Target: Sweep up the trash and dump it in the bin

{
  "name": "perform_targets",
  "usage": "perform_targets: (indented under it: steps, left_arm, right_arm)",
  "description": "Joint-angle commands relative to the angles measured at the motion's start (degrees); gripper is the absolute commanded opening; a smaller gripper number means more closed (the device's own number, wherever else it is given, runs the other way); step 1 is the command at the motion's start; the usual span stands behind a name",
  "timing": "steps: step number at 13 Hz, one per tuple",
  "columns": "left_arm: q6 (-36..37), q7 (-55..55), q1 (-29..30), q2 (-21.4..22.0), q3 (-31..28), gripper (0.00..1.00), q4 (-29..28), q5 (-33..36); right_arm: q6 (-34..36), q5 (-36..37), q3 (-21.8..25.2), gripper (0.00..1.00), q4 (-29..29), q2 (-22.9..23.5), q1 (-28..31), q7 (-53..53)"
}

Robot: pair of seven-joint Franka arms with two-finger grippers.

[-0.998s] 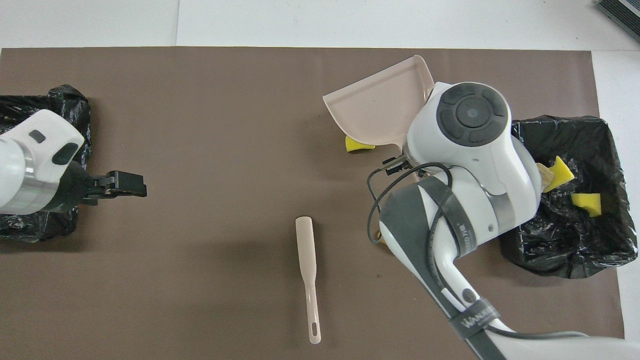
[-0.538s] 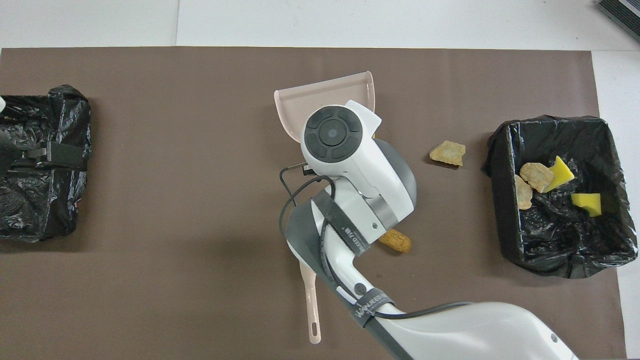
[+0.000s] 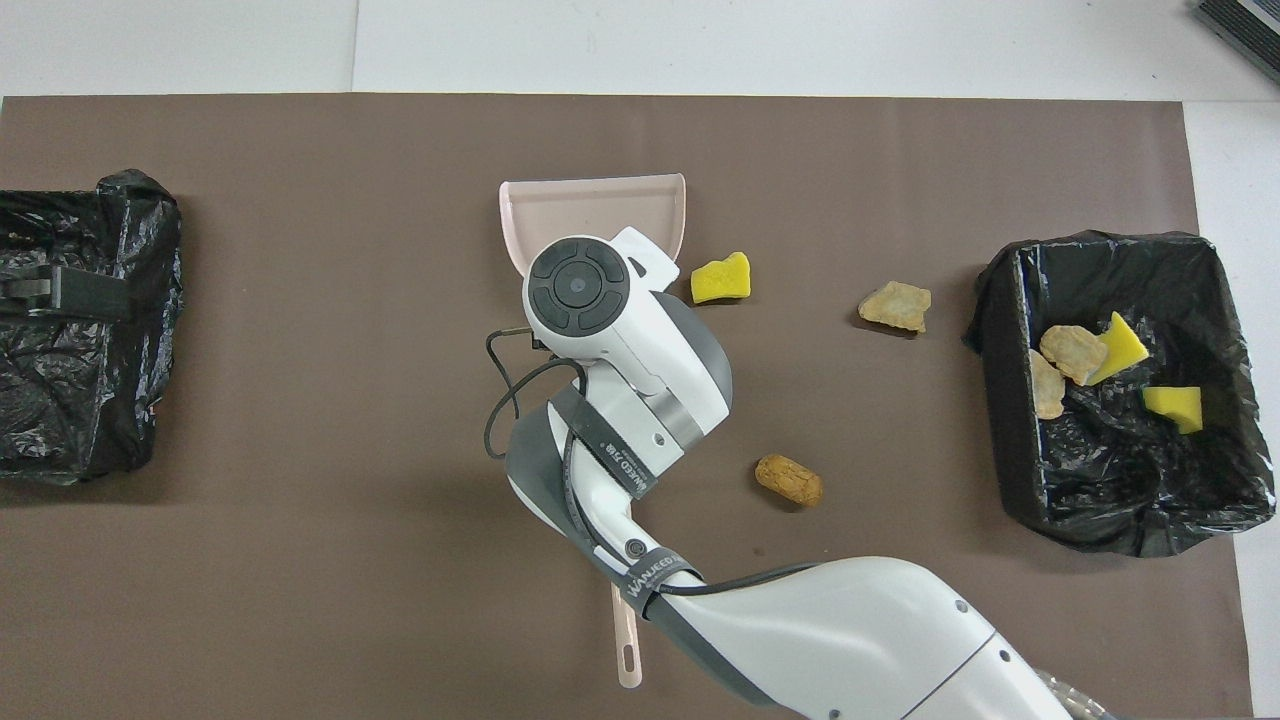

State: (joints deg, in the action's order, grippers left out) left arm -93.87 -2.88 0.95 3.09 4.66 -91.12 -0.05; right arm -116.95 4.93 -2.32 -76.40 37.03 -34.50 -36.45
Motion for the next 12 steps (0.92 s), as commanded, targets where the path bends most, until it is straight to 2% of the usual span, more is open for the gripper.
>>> perform_targets:
  steps: [1,4,8,10,12]
  left_arm:
    - [-0.7,-2.0,0.3,-0.6,-0.1,1.0,0.6,-1.5]
    - [-0.2,-1.3,0.4,-0.1,-0.1,1.0,-0.5,-1.4]
    - [-0.3,-1.1,0.3,0.5,-0.1,1.0,-1.2,-1.4]
    - [-0.3,-1.1,0.4,0.5,-0.1,1.0,-1.3,-1.4]
    - [-0.3,-1.2,0.4,0.5,-0.1,1.0,-1.3,-1.4]
  right_arm:
    - [-0.2,-0.8,-0.6,0.99,1.4,0.5,0.8,-0.7]
    - [1.0,-1.7,-0.6,1.0,0.6,-2.1,0.9,-0.4]
    - [4.1,-3.4,-0.7,1.0,-6.7,-9.1,0.1,-0.8]
    - [6.5,-7.7,-0.8,1.0,-12.7,-14.6,-0.1,-1.2]
    - [6.4,-8.7,-0.8,1.0,-20.9,-20.3,-2.4,-1.3]
